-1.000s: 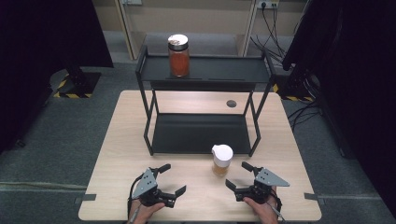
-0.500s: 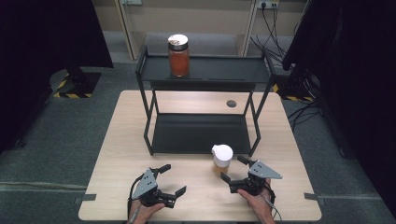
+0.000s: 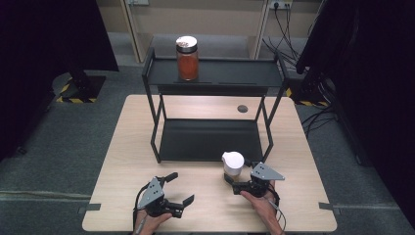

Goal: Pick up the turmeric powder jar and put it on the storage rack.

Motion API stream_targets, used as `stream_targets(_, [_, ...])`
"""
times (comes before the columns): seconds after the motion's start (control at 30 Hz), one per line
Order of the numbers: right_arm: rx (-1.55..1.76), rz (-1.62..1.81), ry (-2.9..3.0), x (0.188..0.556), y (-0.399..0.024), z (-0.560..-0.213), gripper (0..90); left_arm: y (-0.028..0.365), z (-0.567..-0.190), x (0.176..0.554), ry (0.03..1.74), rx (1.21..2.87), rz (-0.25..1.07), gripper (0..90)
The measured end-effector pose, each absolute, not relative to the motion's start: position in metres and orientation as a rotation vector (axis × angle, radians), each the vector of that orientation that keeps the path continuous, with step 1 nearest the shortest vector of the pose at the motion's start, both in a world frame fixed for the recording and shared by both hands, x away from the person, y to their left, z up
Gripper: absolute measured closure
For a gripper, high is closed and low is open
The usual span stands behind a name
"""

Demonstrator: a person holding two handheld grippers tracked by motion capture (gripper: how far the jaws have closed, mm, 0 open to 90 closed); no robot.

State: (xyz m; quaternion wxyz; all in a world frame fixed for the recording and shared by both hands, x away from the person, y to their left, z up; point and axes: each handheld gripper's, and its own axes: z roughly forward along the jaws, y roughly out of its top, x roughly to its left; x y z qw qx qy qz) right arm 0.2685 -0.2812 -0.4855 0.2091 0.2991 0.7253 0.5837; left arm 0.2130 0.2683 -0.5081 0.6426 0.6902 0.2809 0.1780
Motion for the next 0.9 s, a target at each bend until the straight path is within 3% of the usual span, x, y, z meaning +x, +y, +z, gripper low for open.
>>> stream_targets(0.3, [0.809,1.565,2.049,0.273,-0.272,-0.483,28.1,0.268,-0.508,0.212,0.640,1.575,0.408,1.3])
stream_targets(0.9, [0.804,1.580,1.987,0.262,-0.276,-0.466,30.7,0.268,-0.509,0.211,0.643,1.571,0.412,1.4])
